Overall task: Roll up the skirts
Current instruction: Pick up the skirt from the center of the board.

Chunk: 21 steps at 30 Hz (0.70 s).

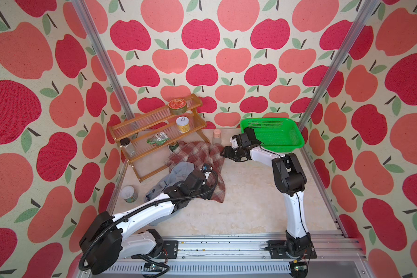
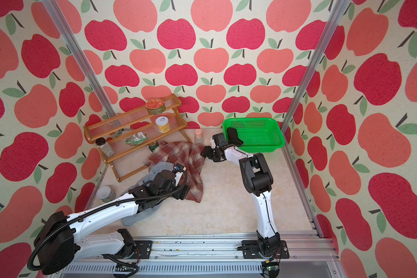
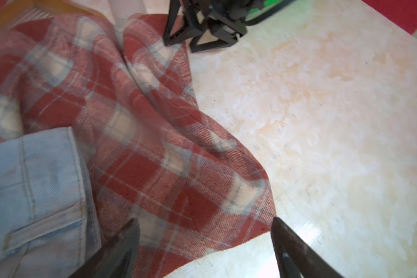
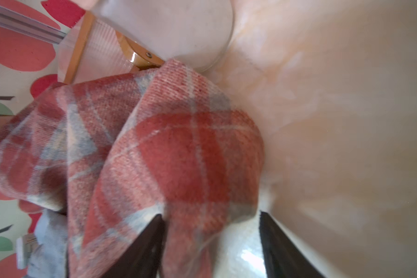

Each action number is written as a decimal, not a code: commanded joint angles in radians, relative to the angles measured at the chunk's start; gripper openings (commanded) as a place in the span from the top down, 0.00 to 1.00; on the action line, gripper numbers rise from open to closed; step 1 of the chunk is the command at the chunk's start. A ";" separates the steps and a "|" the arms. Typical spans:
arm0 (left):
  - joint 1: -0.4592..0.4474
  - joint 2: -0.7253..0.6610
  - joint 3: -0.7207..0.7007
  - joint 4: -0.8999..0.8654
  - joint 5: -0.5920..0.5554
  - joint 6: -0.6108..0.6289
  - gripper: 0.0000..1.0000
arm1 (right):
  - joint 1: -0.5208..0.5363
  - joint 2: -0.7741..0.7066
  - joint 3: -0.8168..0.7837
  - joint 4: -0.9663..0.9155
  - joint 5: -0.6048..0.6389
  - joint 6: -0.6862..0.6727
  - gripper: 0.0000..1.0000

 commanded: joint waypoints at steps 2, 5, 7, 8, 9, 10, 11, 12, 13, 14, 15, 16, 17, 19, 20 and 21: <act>-0.064 0.018 0.023 -0.004 0.033 0.133 0.11 | -0.015 0.028 0.055 0.035 -0.027 0.043 0.72; -0.088 0.060 0.033 -0.005 0.083 0.169 0.07 | -0.023 0.022 0.065 0.038 -0.028 0.041 0.95; -0.100 0.094 0.044 -0.014 0.103 0.173 0.05 | -0.031 0.008 0.069 0.028 -0.027 0.033 1.00; -0.105 0.110 0.049 -0.022 0.103 0.175 0.04 | -0.033 -0.002 0.069 0.020 -0.026 0.026 1.00; -0.110 0.127 0.055 -0.031 0.102 0.178 0.04 | -0.037 -0.016 0.065 0.010 -0.022 0.014 1.00; -0.122 0.143 0.061 -0.038 0.098 0.180 0.03 | -0.042 -0.034 0.059 0.005 -0.018 0.005 1.00; -0.132 0.157 0.064 -0.042 0.091 0.185 0.02 | -0.046 -0.049 0.051 0.000 -0.015 -0.003 1.00; -0.144 0.174 0.070 -0.041 0.084 0.188 0.00 | -0.051 -0.067 0.040 0.000 -0.015 -0.007 1.00; -0.157 0.196 0.077 -0.038 0.079 0.188 0.00 | -0.055 -0.084 0.027 0.000 -0.019 -0.010 1.00; -0.168 0.214 0.084 -0.033 0.076 0.186 0.00 | -0.058 -0.096 0.018 0.000 -0.023 -0.012 1.00; -0.180 0.240 0.094 -0.025 0.069 0.181 0.00 | -0.059 -0.111 0.007 0.000 -0.027 -0.015 1.00; -0.191 0.268 0.105 -0.013 0.055 0.171 0.00 | -0.059 -0.122 -0.001 0.001 -0.027 -0.019 1.00; -0.197 0.297 0.118 -0.006 0.039 0.154 0.00 | -0.059 -0.132 -0.013 0.002 -0.025 -0.022 1.00; -0.199 0.366 0.150 -0.002 0.020 0.119 0.00 | -0.057 -0.153 -0.043 0.022 -0.031 -0.015 1.00; -0.201 0.396 0.163 -0.005 0.002 0.105 0.00 | -0.059 -0.159 -0.052 0.026 -0.033 -0.014 1.00; -0.203 0.427 0.180 -0.017 -0.020 0.091 0.00 | -0.059 -0.168 -0.060 0.028 -0.033 -0.014 1.00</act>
